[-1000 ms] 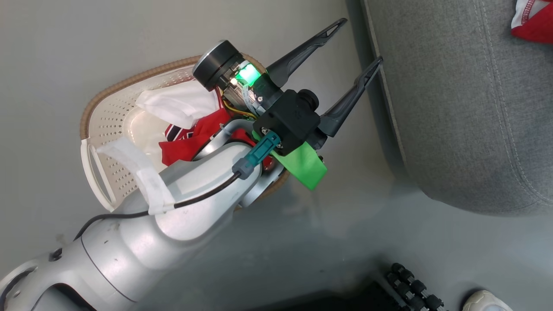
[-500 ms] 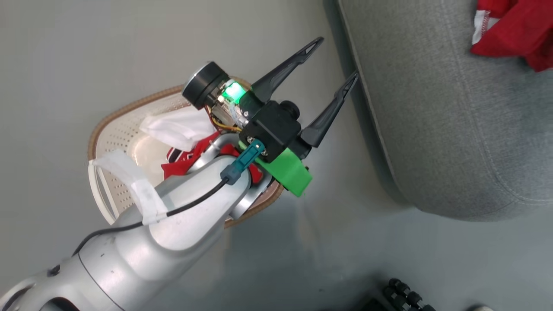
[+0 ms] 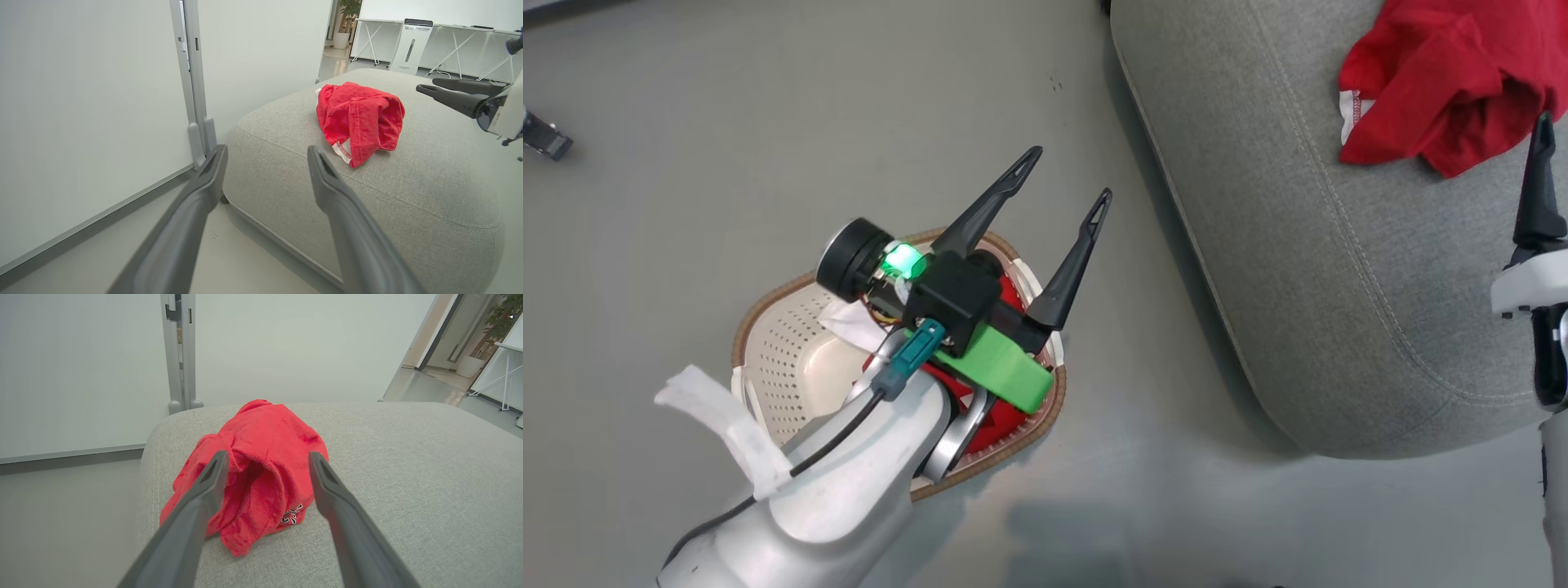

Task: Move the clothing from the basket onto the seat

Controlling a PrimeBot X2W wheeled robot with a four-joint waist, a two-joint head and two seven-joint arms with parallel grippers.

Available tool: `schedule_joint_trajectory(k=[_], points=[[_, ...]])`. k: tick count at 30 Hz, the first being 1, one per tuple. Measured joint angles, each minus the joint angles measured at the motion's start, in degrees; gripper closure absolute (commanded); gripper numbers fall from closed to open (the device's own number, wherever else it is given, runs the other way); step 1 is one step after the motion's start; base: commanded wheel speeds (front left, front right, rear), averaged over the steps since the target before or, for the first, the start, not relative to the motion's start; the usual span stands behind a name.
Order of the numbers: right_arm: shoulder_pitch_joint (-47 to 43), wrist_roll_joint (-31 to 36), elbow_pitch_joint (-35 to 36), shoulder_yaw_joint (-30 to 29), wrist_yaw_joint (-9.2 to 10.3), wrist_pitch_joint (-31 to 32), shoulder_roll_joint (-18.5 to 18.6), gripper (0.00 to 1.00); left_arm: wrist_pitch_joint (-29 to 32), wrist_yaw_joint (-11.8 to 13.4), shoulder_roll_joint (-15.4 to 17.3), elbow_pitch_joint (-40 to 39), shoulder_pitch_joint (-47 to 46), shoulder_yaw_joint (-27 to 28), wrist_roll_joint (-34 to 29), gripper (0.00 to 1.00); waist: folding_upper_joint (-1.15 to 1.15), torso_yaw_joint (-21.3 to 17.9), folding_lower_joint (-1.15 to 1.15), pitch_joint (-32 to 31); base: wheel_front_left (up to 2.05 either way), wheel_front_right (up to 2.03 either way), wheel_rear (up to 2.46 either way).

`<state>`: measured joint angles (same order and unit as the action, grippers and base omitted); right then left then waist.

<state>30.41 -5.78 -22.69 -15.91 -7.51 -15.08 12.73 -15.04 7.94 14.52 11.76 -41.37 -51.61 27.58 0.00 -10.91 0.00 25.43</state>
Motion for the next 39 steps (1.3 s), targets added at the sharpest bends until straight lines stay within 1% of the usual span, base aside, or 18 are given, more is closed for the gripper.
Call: schedule_joint_trajectory(k=[7, 13, 19, 27, 34, 39], points=[[-6.3, -1.4, 7.7, 3.9, 0.00, 0.0, -3.0, 0.00, 0.0, 0.4, 0.8, -1.6, 7.7, 6.6, -0.5, 0.00, 0.00, 1.8, 0.00, -4.5, 0.00, 0.00, 0.00], [-10.2, -2.6, 11.5, 7.9, 0.00, 0.0, -5.0, 0.00, -0.1, 0.0, -0.1, -2.5, 13.4, 13.0, -2.0, 0.00, 0.00, 5.3, 0.00, -7.2, 0.00, 0.00, 0.00], [-12.7, -2.6, 13.8, 11.0, 0.00, 0.0, -6.5, 0.00, -0.1, -1.0, -1.2, -3.0, 18.4, 19.5, -3.6, 0.00, 0.00, 8.8, 0.00, -9.8, 0.00, 0.00, 0.00], [-15.2, -2.1, 17.0, 13.3, 0.00, 0.0, -7.9, 0.00, -0.1, -2.9, -3.4, -3.6, 24.1, 27.7, -6.5, 0.00, 0.00, 13.0, 0.00, -13.6, 0.00, 0.00, 0.00], [-17.9, -1.2, 18.7, 14.2, 0.00, 0.0, -8.9, 0.00, -0.1, -5.3, -5.5, -3.6, 27.4, 32.6, -9.3, 0.00, 0.00, 15.7, 0.00, -16.4, 0.00, 0.00, 0.00], [-20.4, -0.7, 20.3, 14.7, 0.00, 0.0, -9.5, 0.00, -0.1, -6.8, -6.9, -3.3, 29.5, 35.7, -10.3, 0.00, 0.00, 16.8, 0.00, -18.3, 0.00, 0.00, 0.00]])
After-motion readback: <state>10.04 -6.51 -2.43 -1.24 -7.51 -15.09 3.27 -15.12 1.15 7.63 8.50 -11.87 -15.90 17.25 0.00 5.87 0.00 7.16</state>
